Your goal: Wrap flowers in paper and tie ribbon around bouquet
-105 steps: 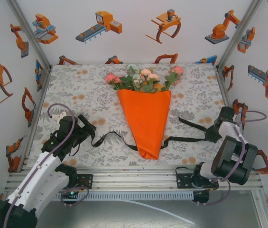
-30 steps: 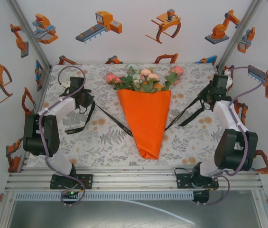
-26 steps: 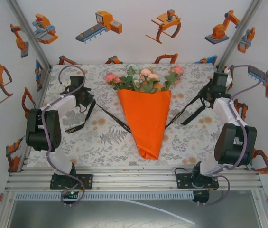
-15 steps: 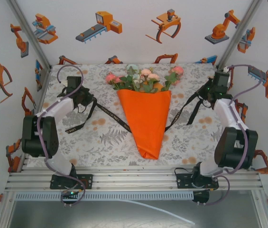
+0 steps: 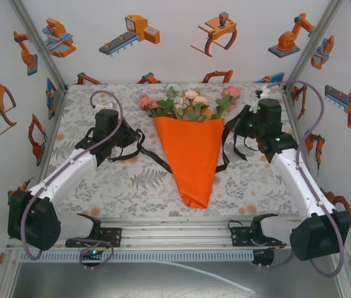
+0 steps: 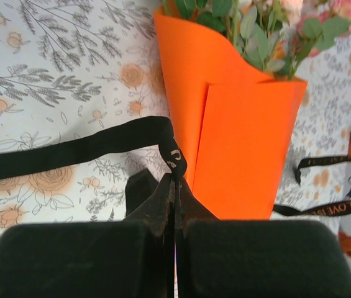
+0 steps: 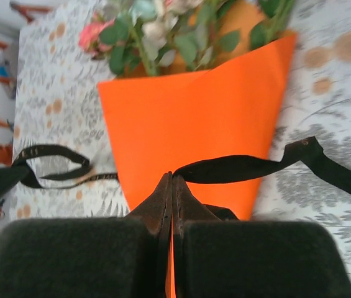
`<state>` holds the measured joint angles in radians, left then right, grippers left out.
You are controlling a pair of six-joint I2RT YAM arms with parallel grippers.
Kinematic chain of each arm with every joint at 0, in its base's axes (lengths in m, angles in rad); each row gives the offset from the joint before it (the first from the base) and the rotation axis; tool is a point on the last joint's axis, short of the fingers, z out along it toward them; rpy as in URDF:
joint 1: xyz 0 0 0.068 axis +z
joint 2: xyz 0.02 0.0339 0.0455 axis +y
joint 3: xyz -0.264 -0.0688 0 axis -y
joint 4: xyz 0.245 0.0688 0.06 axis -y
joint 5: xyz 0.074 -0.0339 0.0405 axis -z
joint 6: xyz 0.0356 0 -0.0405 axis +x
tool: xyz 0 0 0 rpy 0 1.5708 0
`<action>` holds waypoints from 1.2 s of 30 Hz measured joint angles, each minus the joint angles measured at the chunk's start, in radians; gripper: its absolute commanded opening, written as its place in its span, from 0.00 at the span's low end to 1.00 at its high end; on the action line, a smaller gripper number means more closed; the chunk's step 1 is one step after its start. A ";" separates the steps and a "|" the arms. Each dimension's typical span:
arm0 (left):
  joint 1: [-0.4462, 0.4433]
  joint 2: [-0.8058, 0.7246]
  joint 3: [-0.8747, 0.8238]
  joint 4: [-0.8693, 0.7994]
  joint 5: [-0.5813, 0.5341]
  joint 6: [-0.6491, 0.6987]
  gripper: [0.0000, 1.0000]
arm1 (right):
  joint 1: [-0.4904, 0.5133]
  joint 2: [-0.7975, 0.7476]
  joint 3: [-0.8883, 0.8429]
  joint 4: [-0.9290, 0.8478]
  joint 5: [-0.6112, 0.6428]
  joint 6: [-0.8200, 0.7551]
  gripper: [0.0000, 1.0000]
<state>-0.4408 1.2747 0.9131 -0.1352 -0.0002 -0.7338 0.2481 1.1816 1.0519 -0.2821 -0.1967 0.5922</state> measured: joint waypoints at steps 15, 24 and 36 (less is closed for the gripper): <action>-0.120 -0.017 -0.079 0.045 -0.045 0.040 0.00 | 0.503 0.531 0.338 0.102 -0.038 0.018 0.67; -0.123 -0.048 -0.115 0.046 -0.059 0.057 0.00 | 0.374 0.382 0.325 0.001 0.103 0.013 0.65; -0.135 -0.100 -0.135 0.053 -0.020 0.155 0.00 | 0.351 0.563 0.352 -0.177 0.226 0.179 0.54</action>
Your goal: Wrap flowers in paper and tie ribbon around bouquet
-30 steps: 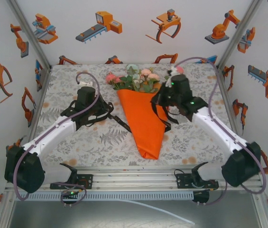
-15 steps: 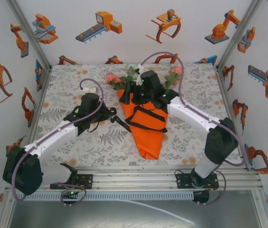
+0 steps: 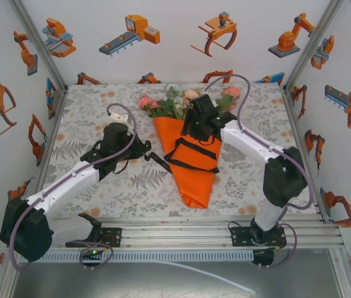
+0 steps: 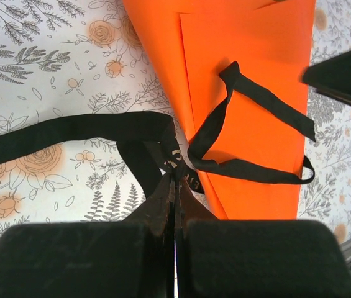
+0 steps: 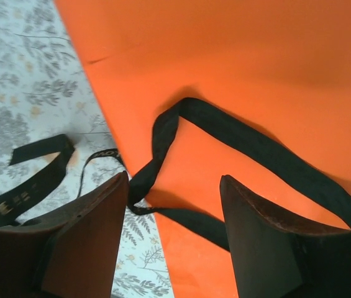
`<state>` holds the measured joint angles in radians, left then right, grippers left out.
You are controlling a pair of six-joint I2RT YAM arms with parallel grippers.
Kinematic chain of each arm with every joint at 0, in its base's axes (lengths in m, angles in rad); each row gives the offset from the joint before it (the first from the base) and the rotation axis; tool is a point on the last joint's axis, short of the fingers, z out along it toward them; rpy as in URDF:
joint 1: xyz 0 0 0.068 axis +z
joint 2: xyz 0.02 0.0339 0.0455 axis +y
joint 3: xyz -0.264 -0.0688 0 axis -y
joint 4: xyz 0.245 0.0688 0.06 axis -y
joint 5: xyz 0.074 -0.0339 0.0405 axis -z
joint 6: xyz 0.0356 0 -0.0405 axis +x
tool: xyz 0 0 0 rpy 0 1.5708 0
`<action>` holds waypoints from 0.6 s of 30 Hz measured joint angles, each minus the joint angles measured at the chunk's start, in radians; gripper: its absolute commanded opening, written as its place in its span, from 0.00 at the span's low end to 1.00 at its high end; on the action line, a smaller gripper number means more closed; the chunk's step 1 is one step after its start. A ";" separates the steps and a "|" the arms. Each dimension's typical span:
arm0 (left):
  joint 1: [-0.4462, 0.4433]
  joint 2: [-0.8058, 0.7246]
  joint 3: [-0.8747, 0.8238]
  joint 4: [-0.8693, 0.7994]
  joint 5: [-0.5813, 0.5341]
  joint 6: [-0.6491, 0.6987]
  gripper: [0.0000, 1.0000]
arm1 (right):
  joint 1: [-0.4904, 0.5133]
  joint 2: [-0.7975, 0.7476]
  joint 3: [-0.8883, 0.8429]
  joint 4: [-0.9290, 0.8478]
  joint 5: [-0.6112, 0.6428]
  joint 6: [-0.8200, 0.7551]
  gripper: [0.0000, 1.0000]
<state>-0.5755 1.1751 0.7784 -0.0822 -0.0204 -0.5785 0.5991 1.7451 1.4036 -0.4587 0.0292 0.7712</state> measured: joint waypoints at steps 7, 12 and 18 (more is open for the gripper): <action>0.000 -0.050 -0.044 0.000 0.003 0.013 0.00 | 0.005 0.163 0.058 0.057 -0.108 0.007 0.50; 0.000 -0.050 -0.044 -0.004 -0.009 0.010 0.00 | 0.006 0.212 0.066 0.082 -0.125 -0.001 0.29; 0.000 -0.051 -0.044 -0.008 -0.021 0.005 0.00 | 0.006 0.223 0.077 0.081 -0.134 -0.022 0.00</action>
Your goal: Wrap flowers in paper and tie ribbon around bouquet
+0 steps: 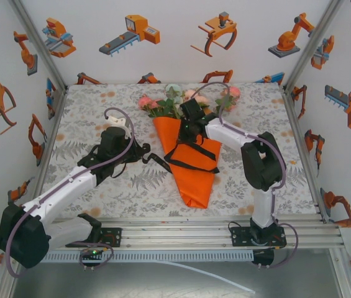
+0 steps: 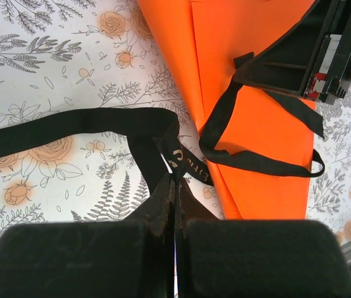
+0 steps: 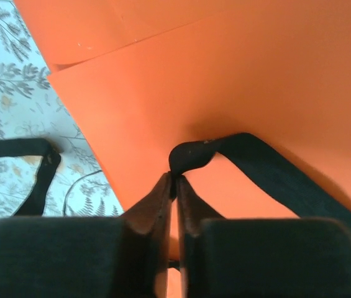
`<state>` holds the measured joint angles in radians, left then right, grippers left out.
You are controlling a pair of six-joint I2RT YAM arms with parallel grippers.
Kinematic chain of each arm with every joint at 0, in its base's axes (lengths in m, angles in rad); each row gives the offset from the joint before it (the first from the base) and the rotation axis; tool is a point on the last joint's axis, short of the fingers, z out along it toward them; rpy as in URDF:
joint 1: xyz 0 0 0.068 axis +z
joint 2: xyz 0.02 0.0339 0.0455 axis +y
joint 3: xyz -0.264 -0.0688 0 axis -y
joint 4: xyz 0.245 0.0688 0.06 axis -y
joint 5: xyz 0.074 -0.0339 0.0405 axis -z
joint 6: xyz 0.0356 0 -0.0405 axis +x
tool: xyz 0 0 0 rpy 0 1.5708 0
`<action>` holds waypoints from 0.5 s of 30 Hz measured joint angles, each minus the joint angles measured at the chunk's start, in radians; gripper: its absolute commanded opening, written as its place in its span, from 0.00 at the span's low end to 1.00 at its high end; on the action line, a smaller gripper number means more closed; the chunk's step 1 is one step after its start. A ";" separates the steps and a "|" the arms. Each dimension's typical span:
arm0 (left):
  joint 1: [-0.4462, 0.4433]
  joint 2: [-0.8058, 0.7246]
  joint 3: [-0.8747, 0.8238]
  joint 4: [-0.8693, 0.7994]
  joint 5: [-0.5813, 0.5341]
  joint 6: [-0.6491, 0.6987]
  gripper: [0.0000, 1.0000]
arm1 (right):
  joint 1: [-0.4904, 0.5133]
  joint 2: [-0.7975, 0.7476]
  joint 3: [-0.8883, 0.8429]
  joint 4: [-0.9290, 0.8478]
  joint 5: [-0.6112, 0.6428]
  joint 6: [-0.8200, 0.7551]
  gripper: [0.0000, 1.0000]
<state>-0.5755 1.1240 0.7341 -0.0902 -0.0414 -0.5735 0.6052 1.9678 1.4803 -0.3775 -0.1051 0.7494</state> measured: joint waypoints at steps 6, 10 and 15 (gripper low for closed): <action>0.000 -0.028 -0.006 -0.006 -0.009 0.000 0.00 | 0.007 -0.001 0.084 -0.005 -0.041 -0.049 0.00; 0.000 -0.062 -0.023 -0.006 -0.011 -0.001 0.00 | 0.040 0.000 0.163 0.030 -0.097 -0.078 0.00; 0.000 -0.069 -0.031 -0.008 -0.011 -0.003 0.00 | 0.089 0.111 0.403 0.027 -0.204 -0.103 0.33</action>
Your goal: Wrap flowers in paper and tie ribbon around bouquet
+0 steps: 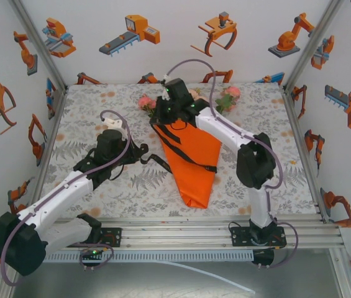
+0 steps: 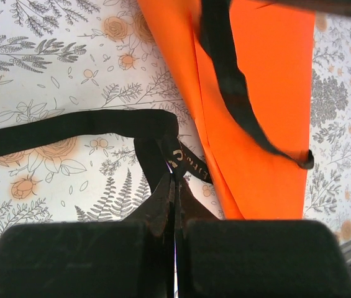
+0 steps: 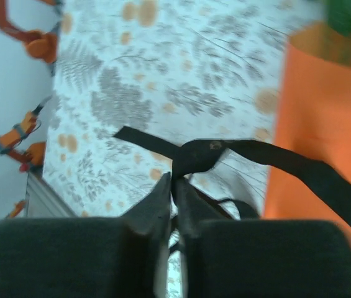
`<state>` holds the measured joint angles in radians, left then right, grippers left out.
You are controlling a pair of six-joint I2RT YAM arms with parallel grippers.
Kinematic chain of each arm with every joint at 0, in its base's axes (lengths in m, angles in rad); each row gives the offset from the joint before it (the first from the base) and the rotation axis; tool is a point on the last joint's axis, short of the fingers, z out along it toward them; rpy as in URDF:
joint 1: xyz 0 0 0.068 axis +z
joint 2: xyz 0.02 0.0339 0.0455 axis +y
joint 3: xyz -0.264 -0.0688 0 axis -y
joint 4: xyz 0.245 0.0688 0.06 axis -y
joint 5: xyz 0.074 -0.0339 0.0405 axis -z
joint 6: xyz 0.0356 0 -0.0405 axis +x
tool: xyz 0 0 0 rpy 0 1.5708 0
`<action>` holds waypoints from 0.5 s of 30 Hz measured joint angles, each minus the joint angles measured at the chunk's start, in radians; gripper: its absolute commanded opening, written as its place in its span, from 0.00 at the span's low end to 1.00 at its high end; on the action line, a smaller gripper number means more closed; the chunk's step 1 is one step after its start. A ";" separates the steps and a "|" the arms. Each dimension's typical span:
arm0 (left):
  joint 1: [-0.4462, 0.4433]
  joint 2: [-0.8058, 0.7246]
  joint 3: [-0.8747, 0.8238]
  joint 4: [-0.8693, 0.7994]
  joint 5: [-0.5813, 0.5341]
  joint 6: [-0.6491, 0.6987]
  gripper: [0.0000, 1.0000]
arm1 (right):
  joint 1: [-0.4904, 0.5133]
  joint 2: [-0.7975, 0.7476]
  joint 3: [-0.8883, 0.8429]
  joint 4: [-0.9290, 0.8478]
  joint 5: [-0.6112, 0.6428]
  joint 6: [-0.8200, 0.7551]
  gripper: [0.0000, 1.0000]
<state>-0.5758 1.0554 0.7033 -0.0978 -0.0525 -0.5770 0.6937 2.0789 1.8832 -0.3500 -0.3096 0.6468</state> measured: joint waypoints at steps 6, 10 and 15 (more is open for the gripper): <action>-0.001 -0.010 -0.007 0.000 -0.002 -0.004 0.00 | 0.020 0.106 0.114 -0.076 -0.060 -0.024 0.51; -0.002 -0.014 -0.007 0.000 -0.002 -0.003 0.00 | -0.009 0.066 0.083 -0.115 -0.053 -0.035 0.52; -0.006 -0.014 -0.007 0.007 0.011 0.005 0.00 | -0.066 -0.060 -0.003 -0.134 -0.042 -0.042 0.52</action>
<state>-0.5816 1.0416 0.6960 -0.0910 -0.0418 -0.5720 0.6277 2.0190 1.8797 -0.4835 -0.3511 0.6044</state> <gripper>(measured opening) 0.007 0.516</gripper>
